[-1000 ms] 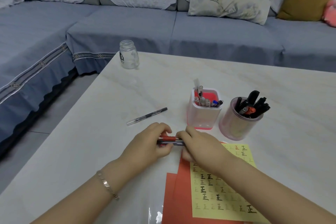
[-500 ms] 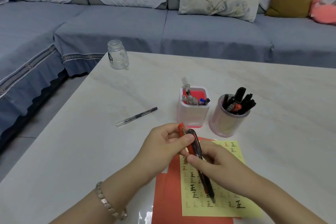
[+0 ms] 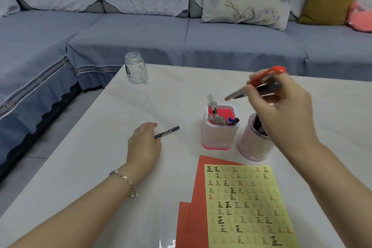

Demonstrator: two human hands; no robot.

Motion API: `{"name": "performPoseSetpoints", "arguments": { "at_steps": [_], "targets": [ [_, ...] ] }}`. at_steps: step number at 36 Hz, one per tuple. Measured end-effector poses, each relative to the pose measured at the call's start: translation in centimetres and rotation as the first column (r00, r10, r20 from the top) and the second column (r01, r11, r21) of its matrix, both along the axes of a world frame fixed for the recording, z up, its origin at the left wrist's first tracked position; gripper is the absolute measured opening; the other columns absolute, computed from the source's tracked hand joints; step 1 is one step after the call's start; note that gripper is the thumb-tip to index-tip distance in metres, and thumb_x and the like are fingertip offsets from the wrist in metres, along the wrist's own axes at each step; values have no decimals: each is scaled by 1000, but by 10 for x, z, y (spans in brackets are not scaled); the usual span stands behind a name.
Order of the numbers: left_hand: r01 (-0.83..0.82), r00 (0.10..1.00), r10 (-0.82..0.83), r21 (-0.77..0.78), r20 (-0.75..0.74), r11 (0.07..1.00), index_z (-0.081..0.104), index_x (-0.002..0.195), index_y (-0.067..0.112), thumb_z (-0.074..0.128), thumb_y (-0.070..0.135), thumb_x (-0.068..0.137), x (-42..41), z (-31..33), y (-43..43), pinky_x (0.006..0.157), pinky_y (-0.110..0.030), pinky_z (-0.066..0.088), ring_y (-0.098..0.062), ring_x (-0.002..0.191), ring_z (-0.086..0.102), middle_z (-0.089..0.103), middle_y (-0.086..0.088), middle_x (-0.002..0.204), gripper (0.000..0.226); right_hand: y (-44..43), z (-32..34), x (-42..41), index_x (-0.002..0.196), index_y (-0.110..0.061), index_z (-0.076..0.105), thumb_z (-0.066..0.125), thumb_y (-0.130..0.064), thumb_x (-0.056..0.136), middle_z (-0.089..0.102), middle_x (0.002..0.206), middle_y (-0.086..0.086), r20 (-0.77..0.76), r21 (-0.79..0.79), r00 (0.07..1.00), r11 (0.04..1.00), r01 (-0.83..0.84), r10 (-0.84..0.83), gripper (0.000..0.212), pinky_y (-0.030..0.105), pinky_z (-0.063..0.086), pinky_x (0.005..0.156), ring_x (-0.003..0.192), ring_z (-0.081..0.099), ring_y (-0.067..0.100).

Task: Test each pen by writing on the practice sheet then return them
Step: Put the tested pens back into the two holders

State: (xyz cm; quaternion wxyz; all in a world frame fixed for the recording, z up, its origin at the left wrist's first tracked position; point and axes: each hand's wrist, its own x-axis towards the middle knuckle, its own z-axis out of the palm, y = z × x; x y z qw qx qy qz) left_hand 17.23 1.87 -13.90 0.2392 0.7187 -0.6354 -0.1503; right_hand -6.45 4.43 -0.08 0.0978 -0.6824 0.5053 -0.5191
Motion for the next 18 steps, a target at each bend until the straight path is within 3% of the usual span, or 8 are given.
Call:
{"name": "performPoseSetpoints", "arguments": {
  "at_steps": [4, 7, 10, 12, 15, 17, 18],
  "targets": [
    [-78, 970, 47, 121, 237, 990, 34, 139, 14, 41, 23, 96, 11, -15, -5, 100, -35, 27, -25, 130, 31, 38, -4, 141, 44, -17, -26, 8, 98, -22, 52, 58, -14, 87, 61, 77, -1, -171, 245, 984, 965, 97, -56, 15, 39, 51, 71, 76, 61, 22],
    [-67, 945, 16, 147, 327, 987, 46, 126, 15, 40, 24, 97, 13, -22, -5, 89, -33, 31, -26, 116, 39, 48, -5, 125, 31, -25, -37, 15, 99, -20, 48, 48, -22, 92, 60, 77, 6, -205, 313, 978, 945, 91, -27, 7, 39, 45, 66, 75, 56, 27],
    [-56, 929, 4, 131, 369, 990, 51, 114, 14, 38, 21, 98, 14, -29, -3, 80, -29, 31, -24, 108, 41, 50, -5, 116, 22, -36, -44, 22, 95, -13, 48, 38, -31, 96, 59, 78, 8, -229, 365, 973, 922, 126, -42, 21, 37, 40, 63, 74, 53, 27],
    [-55, 919, 0, 127, 395, 990, 50, 112, 12, 37, 17, 98, 13, -32, 0, 75, -28, 29, -25, 105, 42, 49, -6, 113, 19, -44, -53, 24, 86, -11, 47, 38, -30, 95, 57, 82, 10, -330, 379, 939, 898, 224, -95, 24, 34, 34, 58, 72, 50, 27],
    [-39, 963, 9, 106, 268, 994, 50, 107, 11, 36, 17, 99, 10, -31, 9, 76, -29, 35, -26, 100, 44, 50, -8, 108, 18, -55, -62, 26, 78, -10, 48, 42, -29, 92, 60, 92, 16, -493, 449, 866, 827, 339, -88, 24, 31, 34, 61, 77, 51, 30],
    [-37, 999, 35, 80, 25, 996, 51, 98, 11, 37, 18, 98, 6, -21, 16, 75, -34, 39, -26, 92, 48, 51, -9, 101, 16, -58, -59, 28, 88, -8, 54, 45, -25, 90, 61, 103, 17, -486, 505, 872, 794, 339, -64, 19, 34, 39, 68, 92, 54, 34],
    [-45, 994, 52, 68, -99, 997, 50, 94, 12, 38, 18, 98, 3, -14, 19, 70, -32, 39, -25, 86, 51, 53, -8, 97, 14, -57, -56, 29, 102, -7, 56, 47, -24, 89, 60, 111, 17, -470, 520, 881, 789, 329, -57, 23, 36, 41, 76, 102, 52, 34]
  ]
}}
